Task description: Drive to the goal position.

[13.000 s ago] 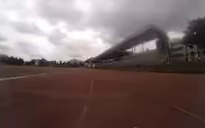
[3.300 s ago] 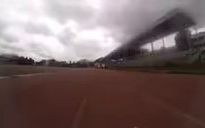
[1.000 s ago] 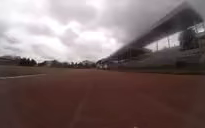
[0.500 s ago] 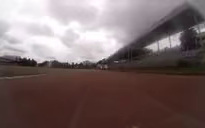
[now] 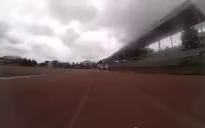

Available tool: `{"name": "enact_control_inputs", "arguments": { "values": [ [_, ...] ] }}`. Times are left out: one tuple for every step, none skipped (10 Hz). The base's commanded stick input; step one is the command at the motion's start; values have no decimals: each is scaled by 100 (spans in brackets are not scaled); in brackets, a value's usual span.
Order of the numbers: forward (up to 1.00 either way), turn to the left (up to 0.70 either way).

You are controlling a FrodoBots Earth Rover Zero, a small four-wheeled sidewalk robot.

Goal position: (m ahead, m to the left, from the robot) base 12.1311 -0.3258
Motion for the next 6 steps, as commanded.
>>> {"name": "enact_control_inputs", "arguments": {
  "values": [
    [70,0],
    [70,0],
    [70,0],
    [70,0],
    [70,0],
    [70,0]
  ]
}}
